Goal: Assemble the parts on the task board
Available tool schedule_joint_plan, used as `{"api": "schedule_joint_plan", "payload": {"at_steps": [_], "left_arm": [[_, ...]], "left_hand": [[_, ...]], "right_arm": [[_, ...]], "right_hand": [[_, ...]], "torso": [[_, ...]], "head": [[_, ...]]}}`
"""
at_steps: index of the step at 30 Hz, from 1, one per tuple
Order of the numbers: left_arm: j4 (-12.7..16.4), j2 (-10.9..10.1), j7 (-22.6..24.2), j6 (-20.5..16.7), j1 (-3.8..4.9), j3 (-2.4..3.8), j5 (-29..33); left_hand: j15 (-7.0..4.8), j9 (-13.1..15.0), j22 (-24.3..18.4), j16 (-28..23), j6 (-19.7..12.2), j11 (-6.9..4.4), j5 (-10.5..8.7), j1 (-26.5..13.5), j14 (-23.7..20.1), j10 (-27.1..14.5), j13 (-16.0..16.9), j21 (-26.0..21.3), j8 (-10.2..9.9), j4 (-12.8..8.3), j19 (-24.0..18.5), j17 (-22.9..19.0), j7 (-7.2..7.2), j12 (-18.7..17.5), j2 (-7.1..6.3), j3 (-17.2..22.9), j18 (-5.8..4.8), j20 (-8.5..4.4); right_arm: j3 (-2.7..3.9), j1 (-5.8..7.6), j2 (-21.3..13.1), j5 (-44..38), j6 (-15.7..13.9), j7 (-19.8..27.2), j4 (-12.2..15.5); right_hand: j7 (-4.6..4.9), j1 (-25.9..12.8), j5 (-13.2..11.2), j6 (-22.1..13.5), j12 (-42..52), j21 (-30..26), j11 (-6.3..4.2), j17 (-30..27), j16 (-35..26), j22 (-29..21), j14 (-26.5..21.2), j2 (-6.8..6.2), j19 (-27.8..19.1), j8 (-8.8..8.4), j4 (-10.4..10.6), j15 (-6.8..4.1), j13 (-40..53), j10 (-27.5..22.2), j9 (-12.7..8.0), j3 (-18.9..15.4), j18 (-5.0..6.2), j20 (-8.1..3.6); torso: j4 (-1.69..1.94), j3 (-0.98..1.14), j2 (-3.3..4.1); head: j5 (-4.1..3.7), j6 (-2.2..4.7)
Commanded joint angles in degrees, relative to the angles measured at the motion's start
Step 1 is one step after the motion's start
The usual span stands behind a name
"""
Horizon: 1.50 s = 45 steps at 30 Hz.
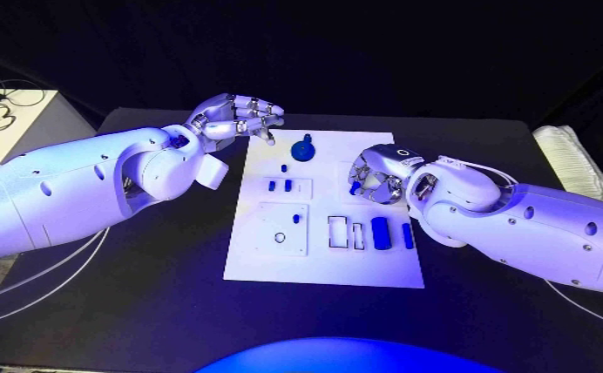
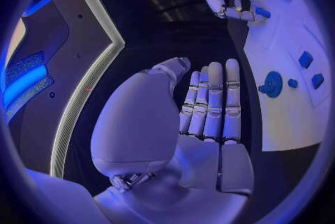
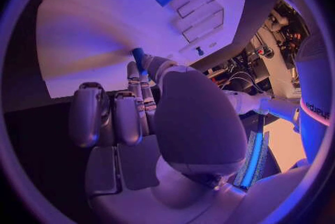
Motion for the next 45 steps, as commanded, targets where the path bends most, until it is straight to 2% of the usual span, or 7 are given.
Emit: {"api": "schedule_joint_plan", "payload": {"at_steps": [1, 6, 17, 31, 37, 41, 45], "left_arm": [[0.0, 0.1, 0.1, 1.1, 0.01, 0.03, -0.2], [-0.2, 0.1, 0.0, 1.1, 0.01, 0.03, -0.2], [-0.4, 0.1, 0.0, 1.1, 0.00, 0.03, -0.2], [-0.9, 0.3, 0.1, 1.2, -0.02, 0.03, 0.2], [-0.9, 0.4, 0.2, 1.2, -0.02, 0.03, 0.2], [-0.9, 0.5, 0.2, 1.2, -0.03, 0.03, 0.3], [-1.0, 0.8, 0.2, 1.3, -0.04, 0.03, 0.3]], "left_hand": [[0.13, -0.1, 0.1, -0.4, 0.3, 0.18, 0.14, 0.1, -0.4, 0.3, -0.1, -0.2, -0.1, 0.2, -0.3, 0.1, 0.12, -0.3, 0.43, 0.0, 0.64, -0.06], [0.12, -0.1, 0.1, -0.4, 0.3, 0.18, 0.12, 0.1, -0.4, 0.3, -0.1, -0.2, -0.1, 0.2, -0.3, 0.1, 0.12, -0.3, 0.53, 0.0, 0.64, -0.06], [0.13, -0.1, 0.1, -0.4, 0.4, 0.18, 0.09, 0.1, -0.4, 0.4, -0.1, -0.2, -0.1, 0.3, -0.3, 0.1, 0.11, -0.3, 0.67, 0.1, 0.64, -0.05], [0.13, -0.1, 0.1, -0.4, 0.4, 0.18, 0.09, 0.1, -0.4, 0.4, -0.1, -0.2, -0.1, 0.3, -0.3, 0.1, 0.11, -0.3, 0.67, 0.1, 0.64, -0.05], [0.13, -0.1, 0.1, -0.4, 0.4, 0.18, 0.05, 0.2, -0.5, 0.4, -0.1, -0.2, -0.1, 0.3, -0.3, 0.1, 0.09, -0.4, 0.73, 0.0, 0.65, -0.05], [0.13, -0.1, 0.1, -0.4, 0.4, 0.18, 0.05, 0.2, -0.5, 0.4, -0.1, -0.2, -0.1, 0.3, -0.3, 0.1, 0.09, -0.4, 0.73, 0.0, 0.65, -0.05], [0.13, -0.1, 0.1, -0.4, 0.4, 0.18, 0.05, 0.2, -0.5, 0.4, -0.1, -0.2, -0.1, 0.3, -0.3, 0.1, 0.09, -0.4, 0.73, 0.0, 0.65, -0.05]], "right_arm": [[-0.21, -0.40, 0.3, -2.0, 2.0, -0.5, -0.2], [-0.29, -0.93, 0.5, -2.6, 1.3, -1.1, 0.0], [-0.27, -1.24, -0.6, -0.5, -5.3, -1.8, 2.2], [0.78, 0.62, -3.8, 5.7, -9.6, -1.4, 9.2], [0.84, 0.55, -2.5, 6.8, -9.7, -0.9, 10.8], [0.61, -0.09, -0.4, 7.2, -9.4, -0.4, 11.5], [0.34, -1.06, 2.1, 7.3, -9.2, 0.1, 11.8]], "right_hand": [[-0.06, -0.1, -0.1, 0.6, -0.5, 0.3, -0.25, 0.1, 0.3, 5.8, 1.7, 0.35, 1.7, 0.49, -0.8, -0.38, 0.2, 0.8, 0.2, 1.3, -1.07, -0.40], [-0.17, -0.7, -0.2, 1.4, -1.0, 0.7, -0.35, 0.5, 0.5, 6.0, 1.8, 0.60, 1.8, 1.21, -2.0, -0.45, 0.3, 1.5, 0.8, 2.5, -1.13, -0.49], [-0.46, -2.4, -0.3, 2.2, -1.5, 2.1, -0.75, 0.3, 0.4, 6.9, 1.7, 1.37, 2.1, 2.48, -3.5, -0.87, 0.7, 3.1, 1.9, 3.6, -1.39, -0.57], [-0.53, -3.8, -0.4, 2.1, -2.0, 2.4, -0.77, 0.4, 0.4, 7.1, 1.7, 1.11, 2.2, 2.89, -3.9, -0.90, 0.7, 3.4, 2.4, 3.6, -1.44, -0.61], [-0.55, -4.3, -0.4, 2.0, -2.2, 2.4, -0.76, 0.4, 0.4, 7.1, 1.7, 1.06, 2.2, 2.97, -3.9, -0.90, 0.8, 3.5, 2.6, 3.6, -1.44, -0.62], [-0.56, -4.3, -0.3, 2.0, -2.2, 2.3, -0.76, 0.4, 0.4, 7.1, 1.7, 1.10, 2.2, 2.98, -3.9, -0.90, 0.8, 3.5, 2.6, 3.6, -1.43, -0.62], [-0.56, -4.4, -0.3, 2.0, -2.2, 2.2, -0.76, 0.3, 0.4, 7.0, 1.7, 1.15, 2.2, 2.98, -4.0, -0.91, 0.8, 3.5, 2.6, 3.6, -1.40, -0.62]], "torso": [[0.02, 0.02, 0.04], [-0.02, 0.01, -0.01], [-0.06, -0.04, -0.12], [-0.01, -0.03, -0.07], [0.00, -0.04, -0.06], [-0.06, -0.01, -0.07], [0.05, -0.02, -0.04]], "head": [[0.03, -0.07], [0.11, -0.12], [0.13, 0.00], [0.35, 0.49], [0.78, 0.25], [1.29, 0.20], [1.55, 0.05]]}}
